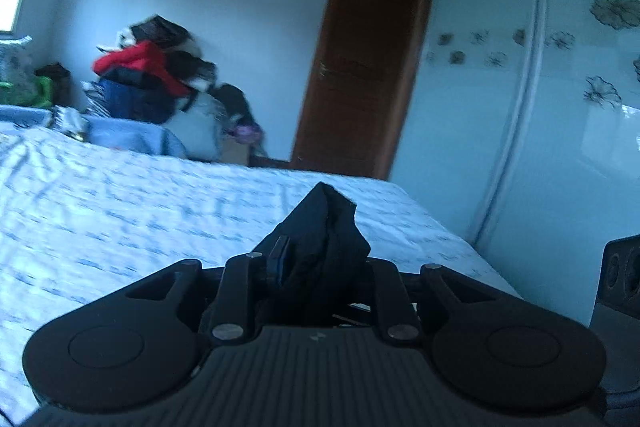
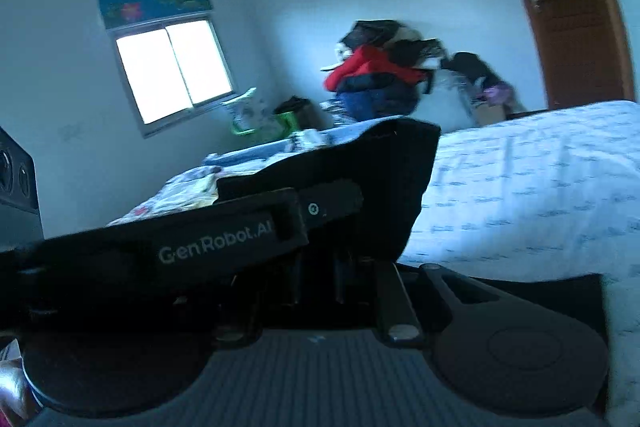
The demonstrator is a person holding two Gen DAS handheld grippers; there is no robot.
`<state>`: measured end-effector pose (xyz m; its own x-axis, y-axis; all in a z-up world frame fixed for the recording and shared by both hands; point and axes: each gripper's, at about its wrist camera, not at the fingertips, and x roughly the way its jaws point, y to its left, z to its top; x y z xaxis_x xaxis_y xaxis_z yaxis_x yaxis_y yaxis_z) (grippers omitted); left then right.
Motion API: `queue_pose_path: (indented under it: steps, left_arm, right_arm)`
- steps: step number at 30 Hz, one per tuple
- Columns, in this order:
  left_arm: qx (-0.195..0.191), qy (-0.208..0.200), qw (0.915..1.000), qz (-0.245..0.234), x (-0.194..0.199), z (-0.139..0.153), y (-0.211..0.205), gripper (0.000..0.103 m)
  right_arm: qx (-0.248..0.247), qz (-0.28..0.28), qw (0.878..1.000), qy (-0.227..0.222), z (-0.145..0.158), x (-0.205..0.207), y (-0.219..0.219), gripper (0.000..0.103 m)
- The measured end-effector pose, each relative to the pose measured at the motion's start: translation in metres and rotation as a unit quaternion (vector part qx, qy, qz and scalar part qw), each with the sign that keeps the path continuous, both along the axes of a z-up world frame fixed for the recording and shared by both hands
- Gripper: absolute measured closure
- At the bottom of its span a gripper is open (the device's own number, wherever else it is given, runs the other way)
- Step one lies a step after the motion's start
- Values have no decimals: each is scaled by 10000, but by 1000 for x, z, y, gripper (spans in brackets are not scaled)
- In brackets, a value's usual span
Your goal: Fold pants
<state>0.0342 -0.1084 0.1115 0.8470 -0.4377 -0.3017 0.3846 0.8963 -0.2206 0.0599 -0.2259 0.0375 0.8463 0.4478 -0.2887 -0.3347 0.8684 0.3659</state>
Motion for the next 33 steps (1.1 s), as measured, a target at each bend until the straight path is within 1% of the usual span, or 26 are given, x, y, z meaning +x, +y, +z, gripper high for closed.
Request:
queue_pose_path:
  steps: [5, 8, 14, 21, 33]
  left_arm:
    - [-28, 101, 9994, -326, 5, -21, -35, 77]
    - [5, 189, 9989, -427, 14, -33, -55, 77]
    - [63, 356, 9977, -577, 22, -54, -82, 77]
    - [187, 600, 9957, -684, 29, -76, -101, 77]
    - [298, 705, 9936, -833, 35, -88, -119, 77]
  right_arm:
    - [164, -340, 9992, 139, -17, 4, -31, 87]
    - [246, -473, 9983, 245, -30, 8, -49, 87]
    - [345, -637, 9966, 385, -55, 10, -79, 87]
    - [488, -736, 9940, 644, -80, 12, -101, 87]
    - [650, -865, 9911, 780, -95, 7, -119, 87]
